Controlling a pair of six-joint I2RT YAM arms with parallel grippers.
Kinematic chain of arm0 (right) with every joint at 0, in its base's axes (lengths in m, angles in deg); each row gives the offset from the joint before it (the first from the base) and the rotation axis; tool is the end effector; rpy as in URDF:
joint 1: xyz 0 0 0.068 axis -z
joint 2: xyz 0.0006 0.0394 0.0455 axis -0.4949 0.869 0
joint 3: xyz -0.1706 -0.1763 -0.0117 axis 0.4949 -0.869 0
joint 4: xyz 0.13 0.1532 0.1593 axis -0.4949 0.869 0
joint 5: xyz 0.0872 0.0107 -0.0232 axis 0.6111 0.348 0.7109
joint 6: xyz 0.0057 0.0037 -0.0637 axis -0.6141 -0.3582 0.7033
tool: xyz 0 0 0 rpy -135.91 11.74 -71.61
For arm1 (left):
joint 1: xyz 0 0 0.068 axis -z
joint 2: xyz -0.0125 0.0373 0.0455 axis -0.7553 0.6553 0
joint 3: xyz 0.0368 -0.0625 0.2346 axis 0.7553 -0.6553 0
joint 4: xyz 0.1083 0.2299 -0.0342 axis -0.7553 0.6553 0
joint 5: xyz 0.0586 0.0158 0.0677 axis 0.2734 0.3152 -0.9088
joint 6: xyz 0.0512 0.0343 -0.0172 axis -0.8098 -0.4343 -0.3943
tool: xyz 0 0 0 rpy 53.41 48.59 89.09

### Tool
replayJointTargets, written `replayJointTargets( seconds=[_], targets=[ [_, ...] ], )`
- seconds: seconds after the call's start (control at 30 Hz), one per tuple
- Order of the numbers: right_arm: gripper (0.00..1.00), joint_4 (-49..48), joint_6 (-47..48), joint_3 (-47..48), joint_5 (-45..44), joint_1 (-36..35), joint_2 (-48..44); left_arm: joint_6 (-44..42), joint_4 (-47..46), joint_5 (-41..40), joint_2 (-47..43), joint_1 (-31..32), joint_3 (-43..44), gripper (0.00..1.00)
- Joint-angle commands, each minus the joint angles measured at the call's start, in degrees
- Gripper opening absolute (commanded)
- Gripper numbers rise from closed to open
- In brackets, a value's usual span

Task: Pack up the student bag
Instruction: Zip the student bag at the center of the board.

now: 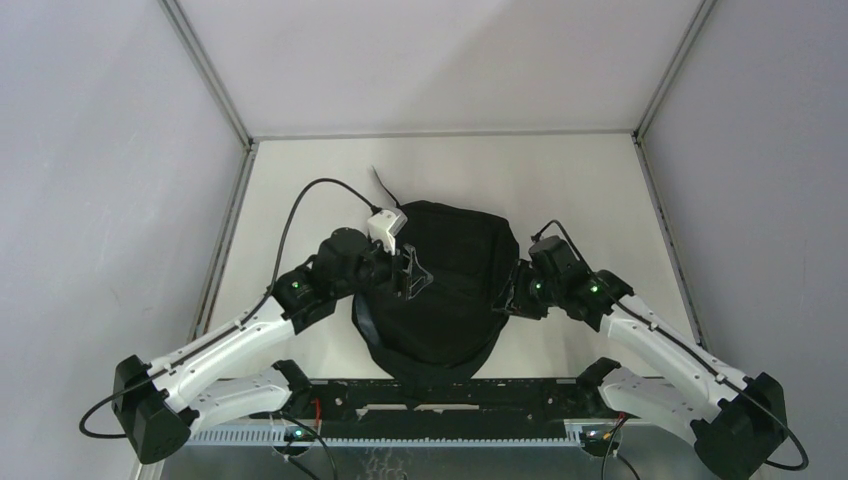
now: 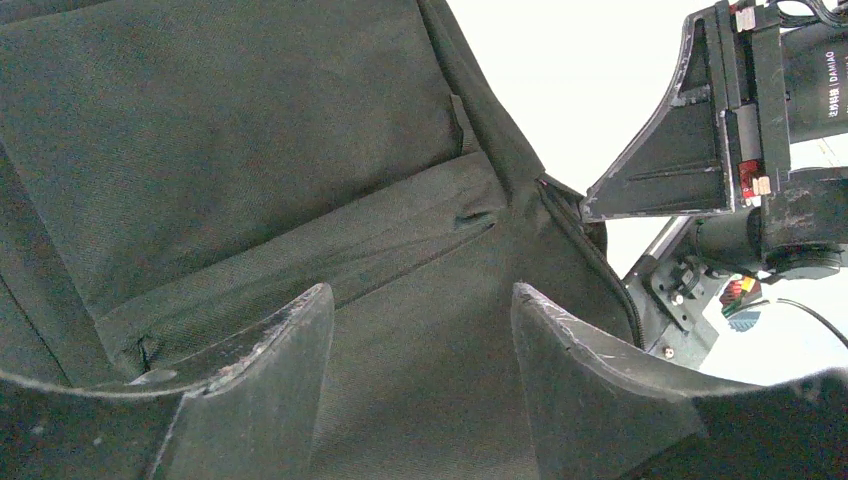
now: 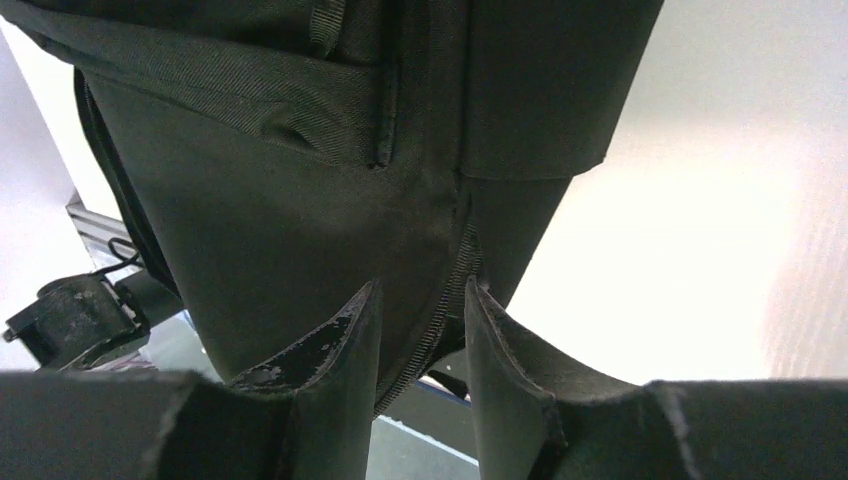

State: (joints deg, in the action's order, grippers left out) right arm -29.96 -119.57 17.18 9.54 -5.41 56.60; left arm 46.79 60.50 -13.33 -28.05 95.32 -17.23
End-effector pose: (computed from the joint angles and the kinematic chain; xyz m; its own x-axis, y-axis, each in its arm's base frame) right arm 0.1583 0.1218 0.2073 -0.9277 0.2112 -0.3079 0.0230 0.8554 0.5175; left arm 0.1678 -0.1824 0.2699 -0.5424 0.0740 -0.8368 0.6344 0.6890 -0.3503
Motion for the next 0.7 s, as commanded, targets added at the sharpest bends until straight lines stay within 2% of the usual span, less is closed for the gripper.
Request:
replayJointTargets(
  seconds=[0.0, 0.67],
  targets=[
    [0.44, 0.07, -1.80, 0.77, -5.31, -1.21, -0.26, -0.01, -2.81, -0.83, -1.25, 0.22, 1.10, 0.70],
    [0.43, -3.69, -5.26, -3.78, -6.07, -2.37, 4.10, 0.57, -4.17, 1.70, 3.59, 1.76, -1.24, 0.68]
  ],
)
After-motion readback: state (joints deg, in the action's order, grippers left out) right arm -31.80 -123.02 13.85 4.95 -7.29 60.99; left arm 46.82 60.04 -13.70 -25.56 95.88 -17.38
